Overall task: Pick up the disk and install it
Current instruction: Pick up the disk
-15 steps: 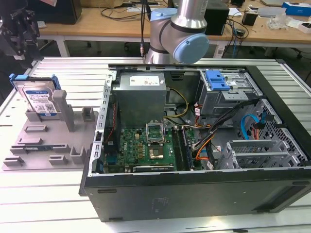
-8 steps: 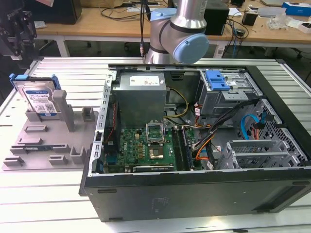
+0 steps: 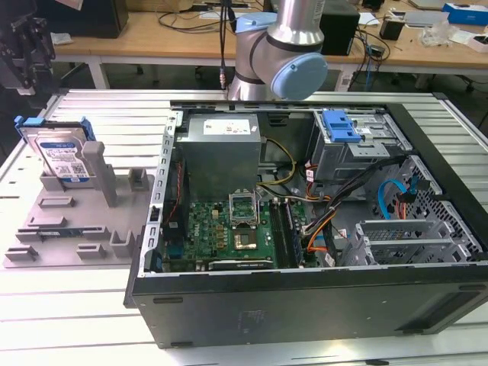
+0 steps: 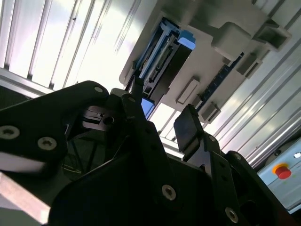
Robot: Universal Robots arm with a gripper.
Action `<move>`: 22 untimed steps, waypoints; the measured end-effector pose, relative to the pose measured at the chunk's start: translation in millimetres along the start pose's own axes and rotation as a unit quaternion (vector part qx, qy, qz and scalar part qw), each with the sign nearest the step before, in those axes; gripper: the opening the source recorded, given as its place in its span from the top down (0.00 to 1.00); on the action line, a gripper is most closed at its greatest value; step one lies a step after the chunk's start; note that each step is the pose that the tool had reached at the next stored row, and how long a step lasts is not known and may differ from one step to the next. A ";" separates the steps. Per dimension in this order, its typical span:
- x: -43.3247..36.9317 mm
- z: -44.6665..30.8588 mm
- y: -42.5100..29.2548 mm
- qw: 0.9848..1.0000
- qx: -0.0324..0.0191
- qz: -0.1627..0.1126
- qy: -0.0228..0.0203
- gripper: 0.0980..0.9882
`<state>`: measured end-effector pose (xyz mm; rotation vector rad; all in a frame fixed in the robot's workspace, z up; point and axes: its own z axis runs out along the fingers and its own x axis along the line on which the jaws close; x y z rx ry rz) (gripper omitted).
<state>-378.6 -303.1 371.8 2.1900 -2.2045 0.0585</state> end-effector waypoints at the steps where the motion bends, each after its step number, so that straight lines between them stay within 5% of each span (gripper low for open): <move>1: 0.0 0.5 1.0 1.000 0.000 0.000 0.000 0.50; 22: 0.9 7.7 17.3 1.000 0.000 0.000 -0.001 0.50</move>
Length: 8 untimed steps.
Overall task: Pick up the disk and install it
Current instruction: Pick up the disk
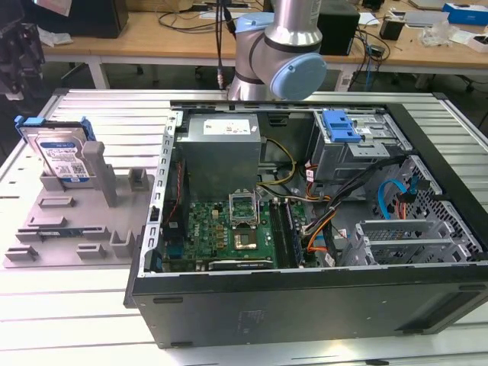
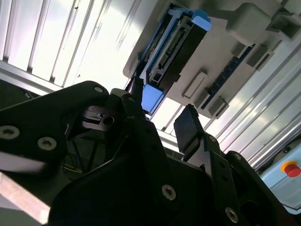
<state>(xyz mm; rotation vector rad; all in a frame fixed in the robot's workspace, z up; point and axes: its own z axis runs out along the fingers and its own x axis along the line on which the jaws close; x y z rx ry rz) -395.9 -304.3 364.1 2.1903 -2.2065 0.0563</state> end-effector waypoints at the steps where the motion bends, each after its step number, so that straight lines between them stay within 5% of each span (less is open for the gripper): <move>1: 0.6 0.3 0.1 1.000 0.000 0.000 0.000 0.50; 8: 3.3 6.6 2.9 1.000 0.000 0.000 -0.003 0.50</move>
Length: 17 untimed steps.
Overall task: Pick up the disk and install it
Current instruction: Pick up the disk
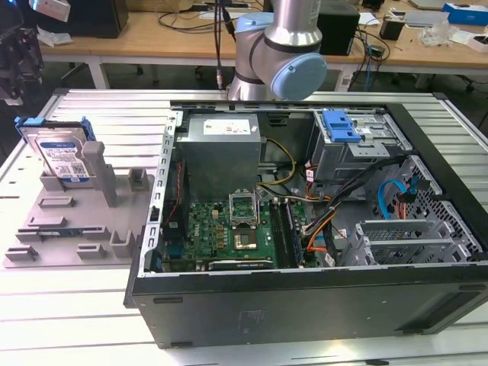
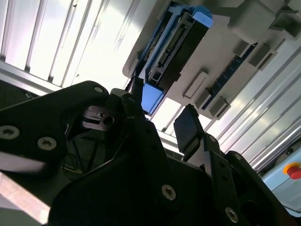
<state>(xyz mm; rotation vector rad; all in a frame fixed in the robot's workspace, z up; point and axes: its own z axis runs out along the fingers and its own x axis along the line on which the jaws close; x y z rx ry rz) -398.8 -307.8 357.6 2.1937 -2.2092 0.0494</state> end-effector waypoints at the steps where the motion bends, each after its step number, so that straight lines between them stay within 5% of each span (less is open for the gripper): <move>1: 0.0 0.5 0.6 1.000 0.000 0.000 0.000 0.50; 9: -0.2 2.0 4.4 1.000 -0.002 0.000 -0.010 0.50; 17: -0.2 3.5 4.8 1.000 -0.003 0.000 -0.011 0.50</move>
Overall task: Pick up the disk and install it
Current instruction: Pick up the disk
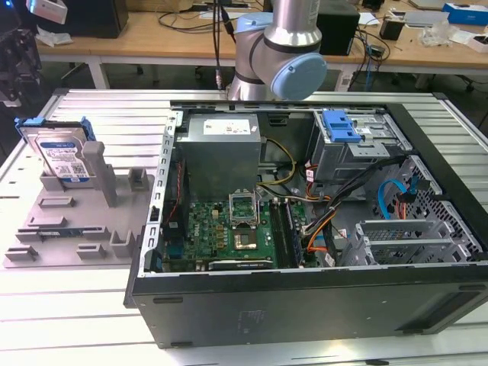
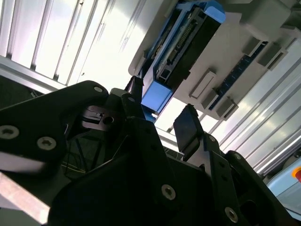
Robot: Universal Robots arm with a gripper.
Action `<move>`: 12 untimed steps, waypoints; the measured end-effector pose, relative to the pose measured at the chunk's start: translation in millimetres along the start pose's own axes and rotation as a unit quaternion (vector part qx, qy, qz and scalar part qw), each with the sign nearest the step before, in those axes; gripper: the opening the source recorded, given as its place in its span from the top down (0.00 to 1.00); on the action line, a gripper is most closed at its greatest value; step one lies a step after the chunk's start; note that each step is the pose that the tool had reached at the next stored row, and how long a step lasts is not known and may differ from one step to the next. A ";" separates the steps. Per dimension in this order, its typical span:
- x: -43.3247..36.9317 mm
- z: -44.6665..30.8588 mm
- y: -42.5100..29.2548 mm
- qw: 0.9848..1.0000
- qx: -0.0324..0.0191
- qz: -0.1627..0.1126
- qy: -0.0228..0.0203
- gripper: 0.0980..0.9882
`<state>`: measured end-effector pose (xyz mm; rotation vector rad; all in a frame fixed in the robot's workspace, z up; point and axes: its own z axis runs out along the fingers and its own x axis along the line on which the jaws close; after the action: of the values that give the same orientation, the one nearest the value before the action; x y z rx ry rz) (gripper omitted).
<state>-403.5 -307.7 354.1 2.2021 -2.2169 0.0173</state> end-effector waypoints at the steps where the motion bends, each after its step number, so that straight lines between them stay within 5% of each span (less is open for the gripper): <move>1: -0.1 0.7 0.0 1.000 0.000 0.000 0.000 0.50; 12: -0.2 9.2 0.1 1.000 0.000 0.000 0.000 0.50</move>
<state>-403.7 -307.7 345.0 2.2020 -2.2169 0.0173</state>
